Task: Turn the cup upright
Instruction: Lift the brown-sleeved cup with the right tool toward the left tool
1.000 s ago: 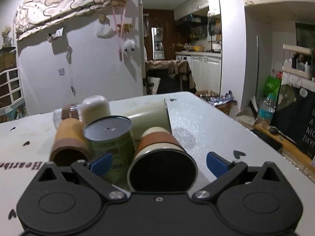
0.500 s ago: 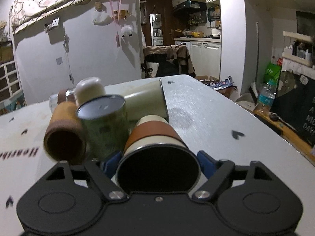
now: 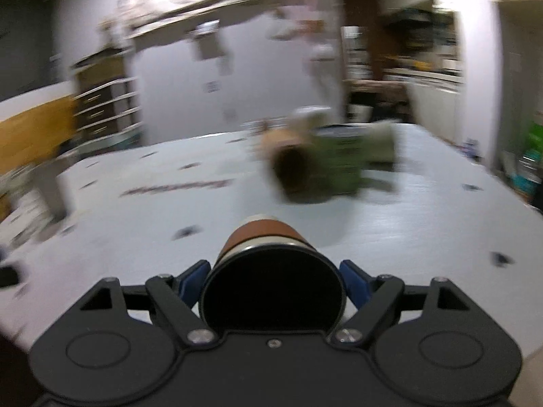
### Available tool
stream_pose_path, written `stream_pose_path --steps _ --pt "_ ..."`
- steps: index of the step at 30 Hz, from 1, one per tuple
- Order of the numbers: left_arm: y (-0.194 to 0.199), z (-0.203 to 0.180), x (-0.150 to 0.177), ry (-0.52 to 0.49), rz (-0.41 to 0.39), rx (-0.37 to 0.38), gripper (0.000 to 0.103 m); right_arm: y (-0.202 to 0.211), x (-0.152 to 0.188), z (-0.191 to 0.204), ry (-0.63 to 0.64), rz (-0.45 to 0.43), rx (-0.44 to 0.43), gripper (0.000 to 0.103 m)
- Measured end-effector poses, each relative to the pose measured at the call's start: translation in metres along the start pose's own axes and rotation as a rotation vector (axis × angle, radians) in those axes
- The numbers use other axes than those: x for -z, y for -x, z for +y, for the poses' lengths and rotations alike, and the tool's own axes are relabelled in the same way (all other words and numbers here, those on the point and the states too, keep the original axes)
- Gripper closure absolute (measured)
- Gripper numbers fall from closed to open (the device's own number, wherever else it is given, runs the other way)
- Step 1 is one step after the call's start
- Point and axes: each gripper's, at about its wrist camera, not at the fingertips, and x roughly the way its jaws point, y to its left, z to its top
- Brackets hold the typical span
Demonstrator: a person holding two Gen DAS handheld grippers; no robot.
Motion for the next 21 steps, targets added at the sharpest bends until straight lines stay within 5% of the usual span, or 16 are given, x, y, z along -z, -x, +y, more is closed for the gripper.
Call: stream_pose_path --steps 6,11,17,21 --pt "-0.019 0.009 -0.019 -0.016 0.003 -0.011 0.0 -0.01 0.006 0.065 0.143 0.048 -0.257 0.02" --pt "-0.057 0.017 -0.039 -0.017 0.065 0.02 0.0 -0.005 0.012 0.097 0.243 0.04 -0.347 0.02" --pt "-0.092 0.021 -0.041 -0.035 0.165 0.071 0.0 -0.001 0.014 0.106 0.31 0.028 -0.357 0.019" --pt "-0.093 0.026 -0.034 -0.055 0.203 0.046 0.0 0.009 0.021 0.102 0.332 0.014 -0.289 0.009"
